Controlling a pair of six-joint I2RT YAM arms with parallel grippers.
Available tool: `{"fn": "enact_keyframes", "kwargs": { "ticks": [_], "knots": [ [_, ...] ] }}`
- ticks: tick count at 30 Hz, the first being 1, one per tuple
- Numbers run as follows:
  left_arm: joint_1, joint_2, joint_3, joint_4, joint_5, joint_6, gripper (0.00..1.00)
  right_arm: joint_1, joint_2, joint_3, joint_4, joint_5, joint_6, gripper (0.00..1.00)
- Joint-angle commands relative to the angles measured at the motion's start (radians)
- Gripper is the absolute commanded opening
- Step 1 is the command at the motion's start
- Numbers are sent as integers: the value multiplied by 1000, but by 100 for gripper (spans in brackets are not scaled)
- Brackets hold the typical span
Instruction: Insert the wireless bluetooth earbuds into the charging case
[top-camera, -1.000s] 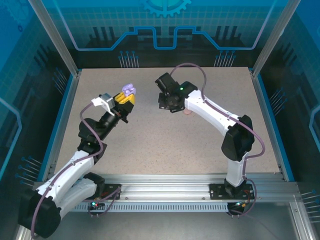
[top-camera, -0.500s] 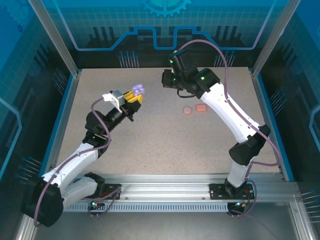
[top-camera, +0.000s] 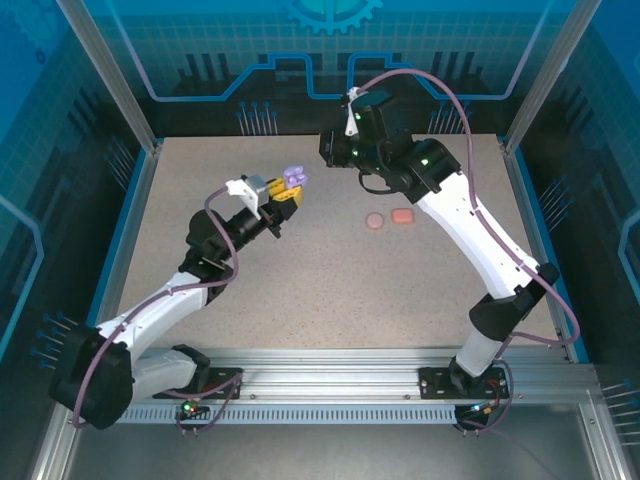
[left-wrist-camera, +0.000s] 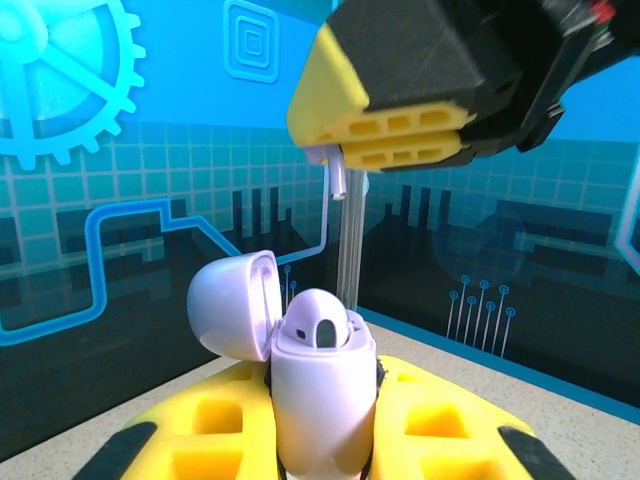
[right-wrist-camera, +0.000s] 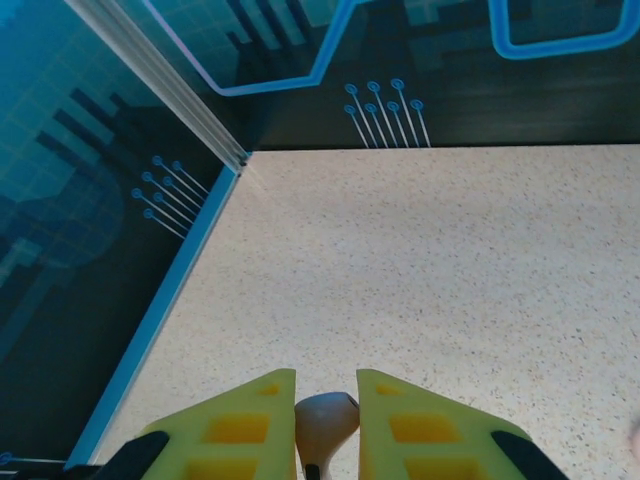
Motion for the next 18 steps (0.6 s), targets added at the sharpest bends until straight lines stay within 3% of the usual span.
{"fn": "enact_keyframes", "kwargs": {
  "ticks": [1,18],
  "knots": [
    [-11,18,49,49,30,46,0,29,-47,-10,50,-13,-45,19],
    [-24,55,89,59,28,75,0,97,-15,-24,6,-35,-28,17]
  ]
}}
